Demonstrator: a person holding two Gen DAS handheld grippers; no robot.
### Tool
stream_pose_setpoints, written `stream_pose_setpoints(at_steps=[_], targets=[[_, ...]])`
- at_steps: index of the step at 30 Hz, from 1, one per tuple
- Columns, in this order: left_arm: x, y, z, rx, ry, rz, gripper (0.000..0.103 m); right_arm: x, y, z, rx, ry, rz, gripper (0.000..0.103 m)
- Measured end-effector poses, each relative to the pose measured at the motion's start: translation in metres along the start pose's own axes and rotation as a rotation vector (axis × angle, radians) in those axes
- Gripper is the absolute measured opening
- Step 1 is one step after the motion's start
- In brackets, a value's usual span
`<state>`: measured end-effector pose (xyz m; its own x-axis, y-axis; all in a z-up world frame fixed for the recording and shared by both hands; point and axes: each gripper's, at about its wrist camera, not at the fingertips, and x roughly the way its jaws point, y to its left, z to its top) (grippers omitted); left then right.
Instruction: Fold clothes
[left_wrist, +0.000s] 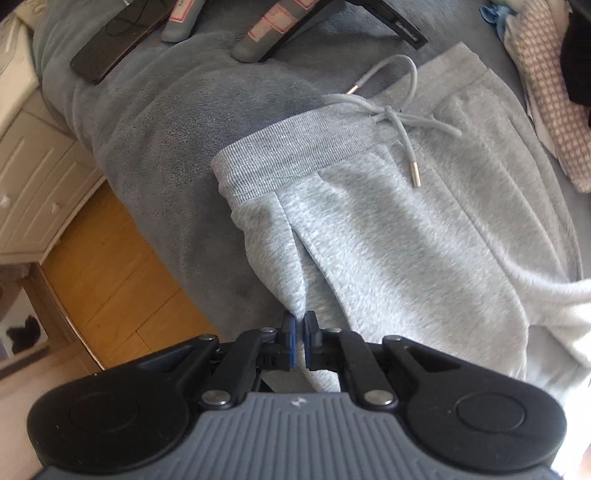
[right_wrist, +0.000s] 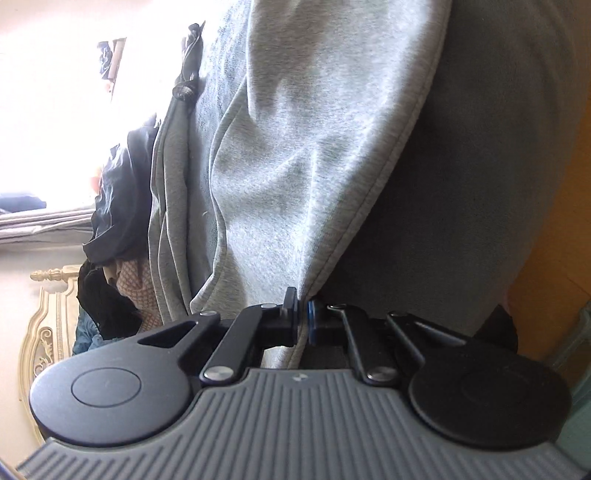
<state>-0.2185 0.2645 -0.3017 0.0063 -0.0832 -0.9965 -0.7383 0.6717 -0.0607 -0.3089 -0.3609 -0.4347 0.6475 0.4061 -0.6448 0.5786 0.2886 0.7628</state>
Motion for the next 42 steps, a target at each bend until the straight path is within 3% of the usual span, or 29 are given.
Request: stream_pose_setpoints(at_steps=[5, 7, 8, 11, 14, 16, 20, 24, 27, 32, 37, 39, 42], targets=[[0.038, 0.004, -0.006, 0.07, 0.015, 0.089, 0.005, 0.009, 0.006, -0.011, -0.019, 0.019, -0.103, 0.004], [0.053, -0.009, -0.008, 0.174, 0.003, 0.146, 0.007, 0.007, -0.001, -0.01, -0.027, 0.036, -0.182, 0.004], [0.058, -0.017, -0.01, 0.234, -0.006, 0.175, 0.013, 0.014, -0.002, -0.012, -0.042, 0.041, -0.24, 0.004], [0.065, -0.041, -0.023, 0.475, -0.055, 0.303, 0.037, 0.017, -0.006, -0.011, -0.094, 0.055, -0.348, 0.016], [0.059, -0.047, -0.036, 0.648, -0.095, 0.346, 0.043, 0.004, -0.004, -0.011, -0.152, 0.057, -0.441, 0.043], [0.053, -0.042, -0.04, 0.684, -0.103, 0.345, 0.048, -0.006, -0.002, -0.012, -0.193, 0.048, -0.497, 0.048], [0.044, -0.023, -0.045, 0.687, -0.086, 0.354, 0.051, -0.031, -0.011, -0.016, -0.205, 0.043, -0.661, 0.049], [0.048, -0.006, -0.054, 0.685, -0.051, 0.394, 0.051, -0.069, -0.026, -0.014, -0.139, -0.019, -0.745, 0.049], [0.045, -0.002, -0.07, 0.716, -0.062, 0.433, 0.047, -0.097, -0.033, -0.001, -0.076, -0.095, -0.733, 0.049], [0.012, -0.037, -0.1, 0.738, -0.166, 0.349, 0.046, -0.117, -0.025, 0.044, 0.009, -0.249, -0.611, 0.049], [0.001, -0.118, -0.149, 0.856, -0.234, 0.258, 0.046, -0.127, -0.02, 0.106, 0.077, -0.379, -0.437, 0.049], [0.006, -0.158, -0.173, 0.921, -0.246, 0.231, 0.046, -0.099, -0.004, 0.124, 0.1, -0.388, -0.412, 0.049], [0.025, -0.224, -0.214, 1.009, -0.244, 0.177, 0.046, -0.102, -0.012, 0.167, 0.1, -0.35, -0.402, 0.049]])
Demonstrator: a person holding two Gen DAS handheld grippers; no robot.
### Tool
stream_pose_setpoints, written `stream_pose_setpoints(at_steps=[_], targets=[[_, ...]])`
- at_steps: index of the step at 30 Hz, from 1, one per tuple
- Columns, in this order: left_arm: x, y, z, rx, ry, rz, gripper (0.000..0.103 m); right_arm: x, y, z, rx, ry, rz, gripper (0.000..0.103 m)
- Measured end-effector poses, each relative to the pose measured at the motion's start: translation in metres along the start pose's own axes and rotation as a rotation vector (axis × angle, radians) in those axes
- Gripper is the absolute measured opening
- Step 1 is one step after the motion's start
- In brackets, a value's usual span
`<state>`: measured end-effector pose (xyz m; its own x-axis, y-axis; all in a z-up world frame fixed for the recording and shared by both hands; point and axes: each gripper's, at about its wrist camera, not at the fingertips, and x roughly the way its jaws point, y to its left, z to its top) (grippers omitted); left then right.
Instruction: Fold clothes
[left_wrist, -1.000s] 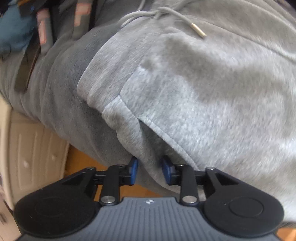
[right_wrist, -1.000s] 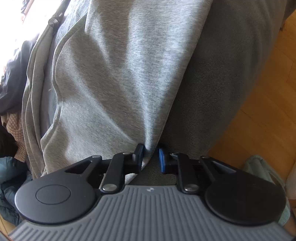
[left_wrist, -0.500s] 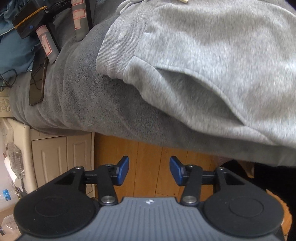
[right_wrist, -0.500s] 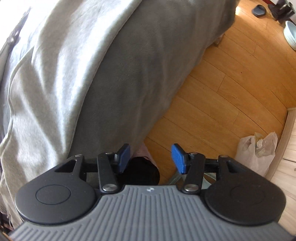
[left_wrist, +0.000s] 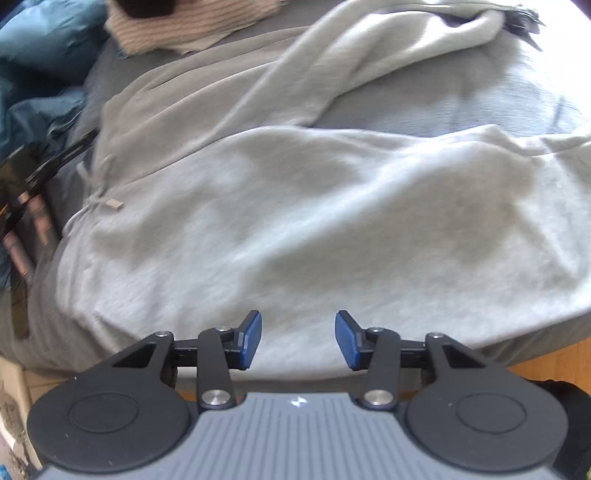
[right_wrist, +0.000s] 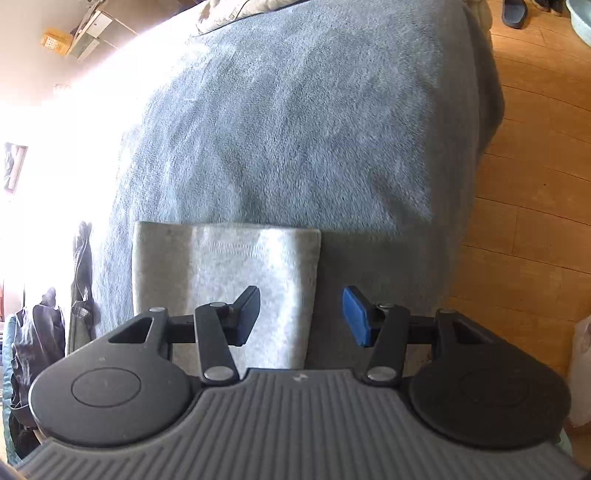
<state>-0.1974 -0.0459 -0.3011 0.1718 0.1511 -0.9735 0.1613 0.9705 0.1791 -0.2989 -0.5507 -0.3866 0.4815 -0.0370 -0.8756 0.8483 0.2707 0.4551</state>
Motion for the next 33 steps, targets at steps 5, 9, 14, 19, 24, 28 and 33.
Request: stream_pose_setpoints(at_steps=[5, 9, 14, 19, 24, 28, 33], targets=[[0.01, -0.099, 0.041, 0.062, -0.039, -0.088, 0.046, 0.022, -0.005, 0.039, -0.005, 0.091, 0.025, 0.049], [0.024, -0.161, 0.061, 0.097, -0.039, -0.117, 0.044, 0.031, -0.005, 0.053, 0.014, 0.13, 0.058, 0.043], [0.038, -0.192, 0.074, 0.076, -0.018, -0.083, 0.042, 0.035, 0.005, 0.062, -0.05, 0.171, 0.049, 0.008], [0.041, -0.184, 0.076, 0.0, -0.008, -0.084, 0.044, 0.01, -0.012, 0.064, -0.102, 0.162, 0.043, 0.007], [0.041, -0.186, 0.075, 0.013, -0.003, -0.061, 0.045, 0.007, -0.037, 0.063, -0.038, 0.158, 0.034, 0.007], [0.041, -0.188, 0.074, 0.019, -0.003, -0.053, 0.045, 0.004, -0.036, 0.063, -0.058, 0.145, 0.031, 0.006], [0.044, -0.191, 0.071, 0.03, -0.002, -0.044, 0.045, 0.019, -0.031, 0.069, -0.13, 0.188, -0.032, 0.014]])
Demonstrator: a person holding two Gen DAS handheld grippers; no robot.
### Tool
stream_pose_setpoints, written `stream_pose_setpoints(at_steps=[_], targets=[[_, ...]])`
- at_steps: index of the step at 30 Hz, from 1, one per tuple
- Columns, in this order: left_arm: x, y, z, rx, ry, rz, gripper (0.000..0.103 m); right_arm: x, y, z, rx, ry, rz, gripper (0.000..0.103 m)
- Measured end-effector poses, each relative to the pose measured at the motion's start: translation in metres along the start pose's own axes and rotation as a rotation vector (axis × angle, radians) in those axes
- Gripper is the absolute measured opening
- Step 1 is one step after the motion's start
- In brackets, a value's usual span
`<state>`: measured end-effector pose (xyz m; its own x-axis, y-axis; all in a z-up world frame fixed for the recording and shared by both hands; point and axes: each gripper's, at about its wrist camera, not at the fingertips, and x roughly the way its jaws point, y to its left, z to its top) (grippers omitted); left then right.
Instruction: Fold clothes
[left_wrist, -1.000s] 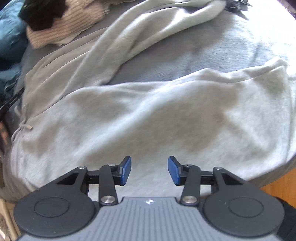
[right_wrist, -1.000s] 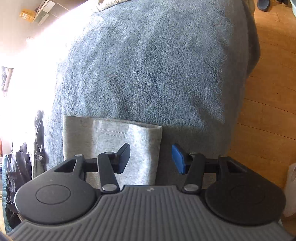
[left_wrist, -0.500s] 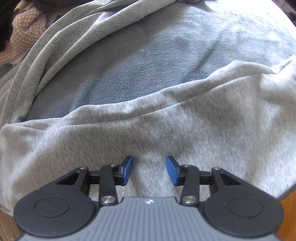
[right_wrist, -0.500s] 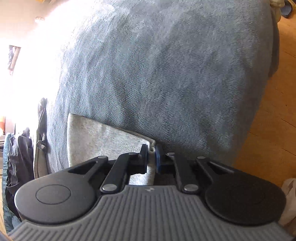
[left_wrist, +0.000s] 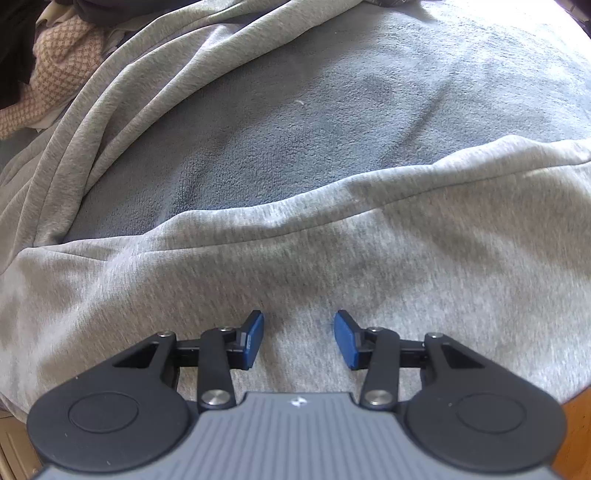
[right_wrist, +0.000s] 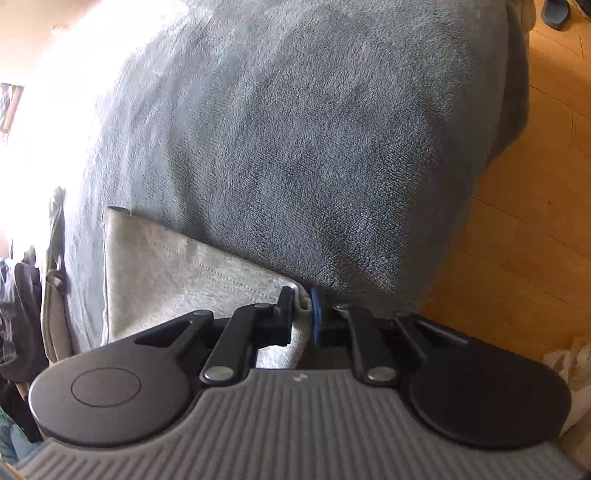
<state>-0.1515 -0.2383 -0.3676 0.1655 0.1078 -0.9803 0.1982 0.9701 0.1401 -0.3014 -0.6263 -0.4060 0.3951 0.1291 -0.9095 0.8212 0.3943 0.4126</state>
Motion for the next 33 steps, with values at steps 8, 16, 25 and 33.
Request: stream_pose_setpoints(at_steps=[8, 16, 25, 33], targets=[[0.002, 0.004, -0.012, -0.004, -0.008, 0.009, 0.046, -0.047, 0.047, 0.048, -0.242, -0.098, 0.134, 0.039], [0.005, 0.0, -0.018, -0.002, 0.023, 0.052, 0.046, 0.039, 0.162, 0.083, -0.514, 0.112, 0.244, 0.049], [0.012, -0.007, -0.016, -0.001, 0.042, 0.073, 0.047, 0.049, 0.193, 0.068, -0.66, 0.043, 0.243, 0.006], [0.021, -0.013, -0.018, 0.031, 0.054, 0.086, 0.05, 0.064, 0.157, 0.066, -0.47, -0.067, 0.183, 0.005]])
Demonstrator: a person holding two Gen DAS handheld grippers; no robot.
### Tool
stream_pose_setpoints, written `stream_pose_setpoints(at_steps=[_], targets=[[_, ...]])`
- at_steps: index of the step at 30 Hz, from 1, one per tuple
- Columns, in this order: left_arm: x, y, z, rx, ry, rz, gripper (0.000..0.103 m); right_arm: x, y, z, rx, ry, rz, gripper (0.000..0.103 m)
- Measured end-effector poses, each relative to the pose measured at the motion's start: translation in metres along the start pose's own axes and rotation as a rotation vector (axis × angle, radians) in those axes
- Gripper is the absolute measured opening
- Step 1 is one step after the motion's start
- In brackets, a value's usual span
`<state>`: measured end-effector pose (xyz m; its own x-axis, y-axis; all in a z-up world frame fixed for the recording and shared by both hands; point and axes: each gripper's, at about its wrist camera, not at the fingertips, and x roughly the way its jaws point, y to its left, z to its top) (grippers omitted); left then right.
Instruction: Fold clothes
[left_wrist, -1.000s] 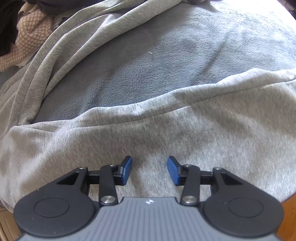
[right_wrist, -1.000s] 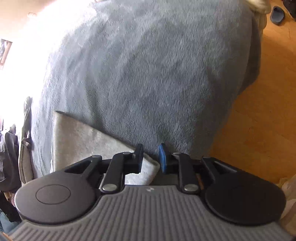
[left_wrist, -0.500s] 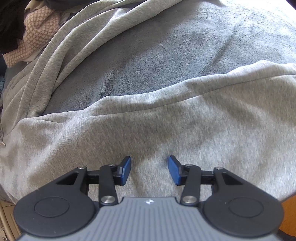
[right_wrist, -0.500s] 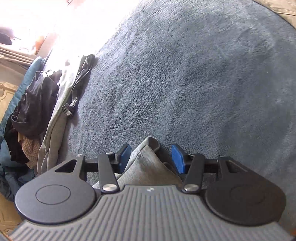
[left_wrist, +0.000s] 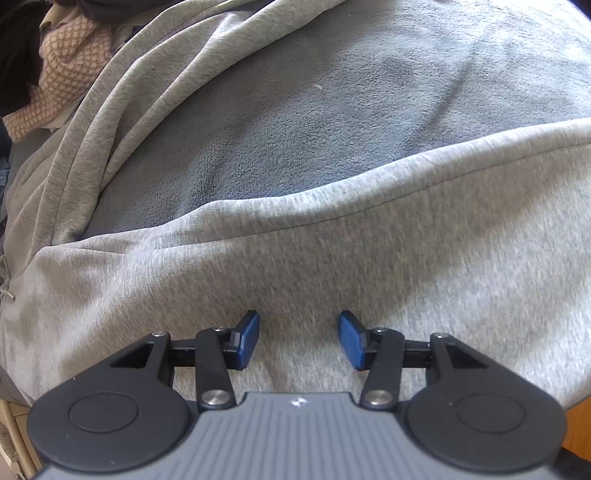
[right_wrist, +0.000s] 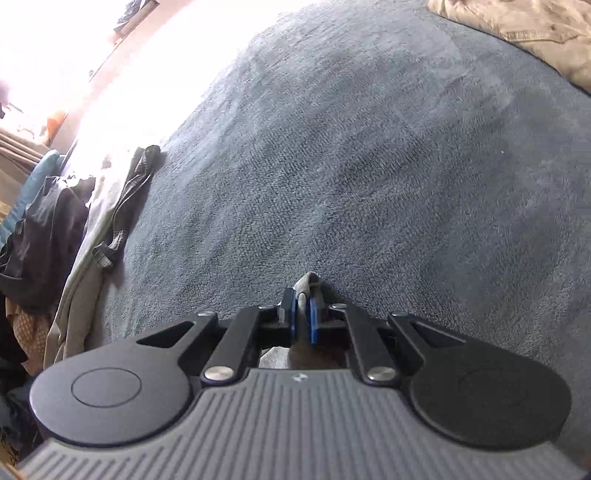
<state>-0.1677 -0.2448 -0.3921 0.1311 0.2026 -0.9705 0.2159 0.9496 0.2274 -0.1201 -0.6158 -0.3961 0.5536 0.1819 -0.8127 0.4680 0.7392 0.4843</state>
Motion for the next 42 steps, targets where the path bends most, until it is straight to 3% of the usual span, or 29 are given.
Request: stream_pose_setpoints(at_steps=[3, 5, 9, 12, 17, 19, 20, 21, 27, 28, 33, 36, 38, 42], targets=[[0.001, -0.002, 0.0, 0.024, 0.004, 0.008, 0.05, 0.009, -0.004, 0.007, 0.007, 0.002, 0.021, 0.007], [0.002, -0.003, -0.001, 0.035, 0.006, 0.01, 0.05, -0.003, -0.014, 0.02, 0.07, -0.046, 0.027, 0.011], [0.005, -0.005, -0.003, 0.057, 0.011, 0.011, 0.051, -0.052, -0.044, 0.032, 0.141, -0.083, 0.064, 0.037], [0.008, -0.006, -0.004, 0.069, 0.015, 0.01, 0.051, -0.08, -0.058, 0.012, 0.027, 0.058, 0.051, 0.046], [0.013, -0.009, -0.007, 0.096, 0.022, 0.015, 0.053, -0.084, -0.076, -0.051, -0.098, 0.305, -0.006, 0.046], [0.014, -0.01, -0.008, 0.11, 0.024, 0.019, 0.053, -0.075, -0.079, -0.068, -0.122, 0.346, -0.056, 0.045], [0.014, -0.01, -0.008, 0.115, 0.025, 0.02, 0.053, -0.071, -0.08, -0.073, -0.113, 0.351, -0.066, 0.033], [0.015, -0.01, -0.008, 0.121, 0.026, 0.021, 0.053, -0.067, -0.082, -0.078, -0.104, 0.356, -0.074, 0.005], [0.017, -0.009, -0.013, 0.131, 0.026, 0.015, 0.053, -0.103, -0.095, -0.09, 0.016, 0.248, -0.092, 0.004], [0.017, -0.009, -0.015, 0.132, 0.026, 0.013, 0.053, -0.106, -0.1, -0.092, 0.038, 0.241, -0.105, 0.0], [0.018, -0.005, -0.019, 0.134, 0.022, 0.006, 0.054, -0.097, -0.13, -0.096, 0.086, 0.258, -0.34, 0.0], [0.017, -0.004, -0.025, 0.131, 0.004, 0.006, 0.054, -0.12, -0.106, -0.084, 0.007, 0.146, -0.272, 0.002], [0.014, -0.003, -0.031, 0.124, -0.011, 0.007, 0.054, -0.123, -0.066, -0.079, -0.152, 0.109, -0.211, 0.002], [0.004, 0.003, -0.044, 0.087, -0.043, -0.004, 0.052, -0.086, 0.046, -0.094, -0.656, 0.16, 0.034, 0.003]])
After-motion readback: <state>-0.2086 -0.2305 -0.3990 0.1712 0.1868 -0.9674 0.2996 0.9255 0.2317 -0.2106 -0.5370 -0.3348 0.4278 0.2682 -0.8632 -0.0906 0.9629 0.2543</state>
